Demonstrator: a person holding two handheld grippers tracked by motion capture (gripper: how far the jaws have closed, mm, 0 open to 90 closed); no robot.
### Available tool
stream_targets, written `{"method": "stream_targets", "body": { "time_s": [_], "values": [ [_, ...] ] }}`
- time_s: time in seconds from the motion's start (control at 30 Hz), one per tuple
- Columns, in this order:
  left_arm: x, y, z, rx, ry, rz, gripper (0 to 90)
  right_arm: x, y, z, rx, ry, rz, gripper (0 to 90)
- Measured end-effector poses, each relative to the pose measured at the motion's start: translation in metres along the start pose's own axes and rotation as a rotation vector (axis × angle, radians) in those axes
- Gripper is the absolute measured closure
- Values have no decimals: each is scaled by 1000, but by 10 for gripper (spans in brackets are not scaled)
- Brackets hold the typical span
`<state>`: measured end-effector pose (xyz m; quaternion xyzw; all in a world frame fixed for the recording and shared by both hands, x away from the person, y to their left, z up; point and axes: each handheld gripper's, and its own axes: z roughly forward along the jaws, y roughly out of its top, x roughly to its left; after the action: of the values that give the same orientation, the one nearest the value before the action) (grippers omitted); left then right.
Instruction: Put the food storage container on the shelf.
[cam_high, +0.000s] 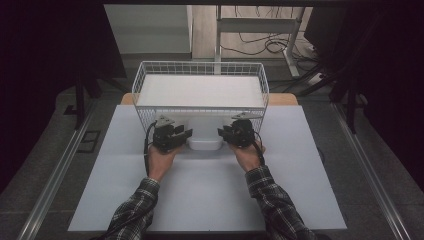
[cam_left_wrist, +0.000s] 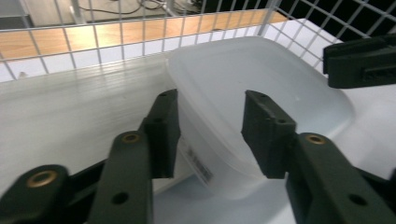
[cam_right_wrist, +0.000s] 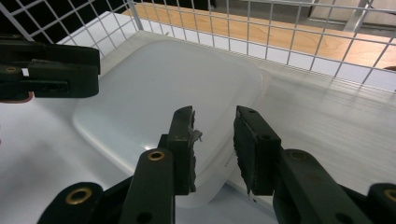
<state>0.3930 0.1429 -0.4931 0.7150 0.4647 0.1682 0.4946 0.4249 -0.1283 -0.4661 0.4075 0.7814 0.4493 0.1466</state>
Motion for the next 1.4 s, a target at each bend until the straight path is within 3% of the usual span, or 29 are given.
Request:
{"method": "stream_targets", "body": {
  "time_s": [0.13, 0.33, 0.57, 0.7, 0.87, 1.0, 1.2, 1.4],
  "values": [
    [-3, -3, -8, -4, -5, 7, 462, 2, 0, -6, 1, 9, -18, 726],
    [-8, -11, -29, -4, -51, 11, 316, 3, -1, -17, -1, 31, -27, 806],
    [-11, -34, -55, 18, -78, -8, 197, 11, -9, -34, 2, 79, -73, 856],
    [-10, -54, -71, 44, -52, -10, 167, 17, -12, -40, 7, 106, -97, 868],
    [-13, -65, -85, 62, -34, -1, 139, 24, -15, -45, 9, 133, -113, 873],
    [-21, -77, -98, 71, -22, 29, 108, 29, -21, -47, 20, 147, -126, 874],
    [-33, -97, -114, 107, 29, 86, 65, 34, -31, -46, 42, 158, -145, 876],
    [-42, -109, -126, 107, 53, 131, 45, 39, -37, -37, 69, 175, -157, 884]
  ]
}}
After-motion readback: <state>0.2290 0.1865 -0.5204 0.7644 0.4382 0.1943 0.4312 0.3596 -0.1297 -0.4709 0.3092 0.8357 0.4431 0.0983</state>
